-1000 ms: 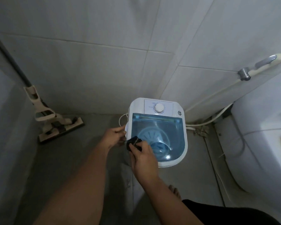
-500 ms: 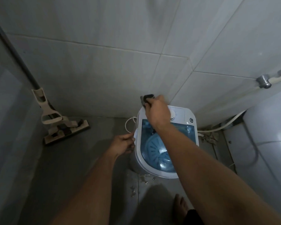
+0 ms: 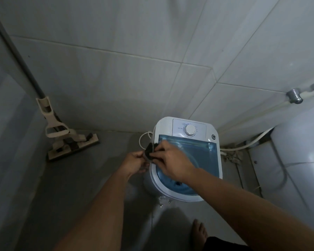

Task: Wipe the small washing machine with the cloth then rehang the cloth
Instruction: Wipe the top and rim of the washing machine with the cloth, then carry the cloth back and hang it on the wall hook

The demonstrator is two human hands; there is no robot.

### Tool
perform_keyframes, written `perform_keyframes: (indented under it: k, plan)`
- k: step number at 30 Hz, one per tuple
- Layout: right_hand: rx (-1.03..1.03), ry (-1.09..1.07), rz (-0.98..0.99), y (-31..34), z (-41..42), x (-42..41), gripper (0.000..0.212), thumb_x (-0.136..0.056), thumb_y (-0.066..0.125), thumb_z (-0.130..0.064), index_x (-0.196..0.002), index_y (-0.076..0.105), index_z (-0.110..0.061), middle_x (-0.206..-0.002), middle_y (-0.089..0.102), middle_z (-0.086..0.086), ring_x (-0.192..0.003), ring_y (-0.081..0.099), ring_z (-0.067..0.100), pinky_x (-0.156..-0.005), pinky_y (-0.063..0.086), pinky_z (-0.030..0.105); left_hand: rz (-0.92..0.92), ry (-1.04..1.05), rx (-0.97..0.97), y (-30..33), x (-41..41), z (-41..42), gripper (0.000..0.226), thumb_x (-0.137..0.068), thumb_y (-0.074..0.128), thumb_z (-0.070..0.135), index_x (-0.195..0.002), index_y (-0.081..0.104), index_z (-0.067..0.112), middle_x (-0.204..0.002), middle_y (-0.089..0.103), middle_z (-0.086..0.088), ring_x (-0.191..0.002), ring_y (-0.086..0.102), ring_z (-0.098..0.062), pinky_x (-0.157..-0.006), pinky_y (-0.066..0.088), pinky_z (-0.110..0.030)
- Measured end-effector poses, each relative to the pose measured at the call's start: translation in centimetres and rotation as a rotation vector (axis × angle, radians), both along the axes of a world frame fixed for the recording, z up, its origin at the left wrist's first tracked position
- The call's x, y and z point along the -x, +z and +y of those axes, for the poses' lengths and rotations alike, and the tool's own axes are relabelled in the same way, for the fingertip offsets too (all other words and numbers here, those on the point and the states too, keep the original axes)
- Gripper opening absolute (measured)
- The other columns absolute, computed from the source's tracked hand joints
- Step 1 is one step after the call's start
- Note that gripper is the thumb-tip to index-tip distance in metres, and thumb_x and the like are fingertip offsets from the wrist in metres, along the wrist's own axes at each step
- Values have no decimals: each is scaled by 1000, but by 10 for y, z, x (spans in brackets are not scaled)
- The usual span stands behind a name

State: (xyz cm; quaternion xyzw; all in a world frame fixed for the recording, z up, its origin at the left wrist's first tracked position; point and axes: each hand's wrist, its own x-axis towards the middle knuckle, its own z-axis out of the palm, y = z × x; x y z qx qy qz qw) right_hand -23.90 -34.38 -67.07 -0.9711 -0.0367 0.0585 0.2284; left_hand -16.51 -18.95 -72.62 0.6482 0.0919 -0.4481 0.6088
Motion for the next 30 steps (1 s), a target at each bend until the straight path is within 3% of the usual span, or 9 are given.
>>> perform_keyframes:
  k: [2, 4, 7, 11, 14, 18, 21, 25, 30]
  plan:
    - [-96, 26, 82, 16, -9, -12, 31, -95, 67, -28, -124, 72, -21, -113, 59, 5, -103, 61, 21, -95, 51, 37, 3, 24, -1, -1, 2, 0, 22, -92, 57, 2, -95, 71, 18, -70, 68, -3, -72, 59, -20, -69, 54, -30]
    - [-115, -152, -37, 30, -26, -38, 31, -96, 67, -26, -126, 72, -19, -113, 59, 7, -101, 61, 21, -94, 49, 32, 2, 9, 19, 1, 3, -1, 26, -94, 60, 11, -114, 70, 24, -82, 66, -8, -78, 58, -20, -72, 56, -30]
    - [21, -523, -191, 30, -61, -79, 28, -98, 63, -28, -123, 72, -18, -117, 56, 9, -98, 61, 26, -86, 54, 37, -22, -16, 12, 8, 3, 1, 34, -95, 59, 14, -125, 65, 29, -90, 62, -13, -85, 56, -22, -70, 58, -25]
    - [224, -659, -177, -4, -59, -86, 22, -99, 58, -23, -113, 72, -13, -118, 52, 14, -103, 57, 35, -67, 50, 37, -18, -16, 11, 8, 2, 1, 35, -95, 59, 14, -128, 64, 26, -88, 60, -14, -84, 56, -21, -77, 58, -30]
    - [251, -497, -300, -19, -42, -73, 20, -95, 63, -19, -114, 70, -15, -113, 54, 13, -94, 57, 34, -61, 55, 40, -11, -19, 1, 4, 2, 2, 36, -95, 60, 15, -129, 64, 26, -88, 62, -13, -84, 58, -21, -88, 56, -38]
    - [314, -259, -236, -26, -21, -60, 22, -92, 63, -23, -113, 70, -21, -114, 55, 10, -93, 53, 33, -62, 55, 43, -4, -14, -1, 2, 2, 1, 35, -94, 62, 17, -127, 66, 26, -102, 71, -18, -89, 63, -22, -94, 55, -45]
    - [285, -219, -212, -26, -11, -48, 25, -91, 63, -25, -115, 70, -24, -113, 54, 7, -92, 53, 31, -64, 56, 45, -17, -20, -9, 5, 3, 2, 34, -94, 61, 17, -127, 66, 24, -116, 69, -24, -91, 65, -23, -87, 58, -38]
    - [203, -154, -221, -27, 2, -2, 32, -94, 55, -29, -123, 67, -24, -117, 57, 7, -98, 55, 31, -68, 55, 40, 21, 20, 16, 8, 7, 0, 31, -94, 59, 11, -125, 66, 12, -104, 70, -22, -80, 63, -21, -67, 57, -24]
    - [128, 9, -207, -22, 22, 62, 32, -96, 53, -36, -126, 65, -32, -117, 59, 2, -98, 60, 26, -72, 52, 34, 3, 19, -14, 11, 12, 5, 33, -92, 57, 5, -118, 72, 20, -104, 75, -17, -89, 67, -32, -78, 56, -41]
